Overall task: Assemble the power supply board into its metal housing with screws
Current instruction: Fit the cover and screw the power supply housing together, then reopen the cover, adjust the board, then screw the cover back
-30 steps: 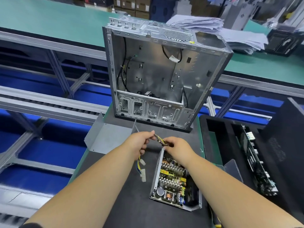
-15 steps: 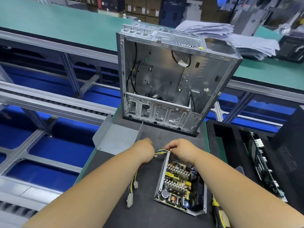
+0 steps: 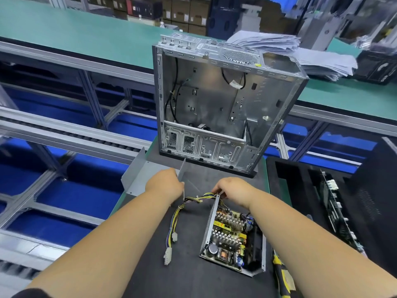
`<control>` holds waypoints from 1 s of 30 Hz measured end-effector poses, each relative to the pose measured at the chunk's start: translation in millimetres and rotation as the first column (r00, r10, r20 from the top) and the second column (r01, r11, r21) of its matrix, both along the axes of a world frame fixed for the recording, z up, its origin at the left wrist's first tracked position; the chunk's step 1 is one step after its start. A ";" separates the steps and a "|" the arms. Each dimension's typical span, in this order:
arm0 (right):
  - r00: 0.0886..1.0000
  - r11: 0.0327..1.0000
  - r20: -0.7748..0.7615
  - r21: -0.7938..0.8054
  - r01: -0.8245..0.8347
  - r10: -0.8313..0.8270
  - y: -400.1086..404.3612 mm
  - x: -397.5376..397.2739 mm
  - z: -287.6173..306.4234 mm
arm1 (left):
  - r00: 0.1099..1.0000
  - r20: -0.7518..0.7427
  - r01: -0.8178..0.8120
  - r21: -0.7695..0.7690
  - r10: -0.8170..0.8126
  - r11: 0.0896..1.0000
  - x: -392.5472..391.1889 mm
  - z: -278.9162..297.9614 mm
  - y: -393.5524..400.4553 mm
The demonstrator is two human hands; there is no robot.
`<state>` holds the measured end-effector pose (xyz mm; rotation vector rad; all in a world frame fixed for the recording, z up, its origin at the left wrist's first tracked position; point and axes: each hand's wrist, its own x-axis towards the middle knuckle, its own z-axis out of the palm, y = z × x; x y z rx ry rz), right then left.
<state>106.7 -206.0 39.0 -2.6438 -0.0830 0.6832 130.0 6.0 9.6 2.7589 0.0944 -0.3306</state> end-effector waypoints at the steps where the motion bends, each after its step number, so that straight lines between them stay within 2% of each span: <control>1: 0.999 0.999 0.017 -0.038 -0.031 0.032 1.8 -2.0 2.6 | 1.000 0.006 0.002 0.003 -0.002 1.000 -0.7 -1.7 0.8; 8: 0.999 0.999 0.007 -0.023 0.046 -0.046 17.1 -14.3 6.0 | 0.998 0.069 0.004 0.037 -0.007 0.999 -3.5 10.5 6.0; 11: 0.999 0.999 0.013 -0.027 0.043 -0.042 16.5 -16.3 7.7 | 0.988 0.139 -0.061 -0.006 0.062 0.998 -2.2 26.8 16.8; 14: 0.999 0.994 0.018 -0.101 -0.029 0.031 13.4 -22.0 7.9 | 0.974 0.176 -0.131 -0.087 0.145 0.988 -0.6 46.4 35.9; 17: 0.995 0.997 0.096 -0.074 -0.004 0.011 9.0 -27.1 6.4 | 0.959 0.156 -0.183 -0.299 0.238 0.937 -1.5 61.2 55.7; 18: 0.991 0.999 0.134 -0.029 0.026 -0.022 8.2 -28.6 6.7 | 0.951 0.116 -0.214 -0.420 0.286 0.882 -1.8 65.1 59.7; 19: 0.985 0.998 0.165 0.023 0.055 -0.058 7.4 -30.0 7.6 | 0.938 0.053 -0.254 -0.566 0.342 0.784 -2.0 68.9 61.7; 21: 0.970 0.984 0.203 0.141 0.108 -0.135 5.7 -31.5 11.7 | 0.904 -0.110 -0.326 -0.801 0.412 0.501 -2.4 76.1 61.9; 23: 0.955 0.960 0.217 0.239 0.147 -0.201 4.3 -32.8 18.0 | 0.881 -0.255 -0.369 -0.897 0.399 0.242 -6.0 81.9 59.0; 25: 0.944 0.943 0.236 0.290 0.160 -0.232 3.2 -36.5 27.0 | 0.865 -0.354 -0.394 -0.918 0.354 0.045 -11.1 84.8 54.0; 27: 0.932 0.933 0.260 0.319 0.165 -0.254 -0.3 -40.4 34.1 | 0.862 -0.396 -0.398 -0.915 0.315 -0.064 -17.1 87.9 46.6; 30: 0.906 0.877 0.231 0.418 0.237 -0.355 -8.8 -48.7 42.2 | 0.870 -0.416 -0.385 -0.909 0.265 -0.160 -26.9 94.6 32.2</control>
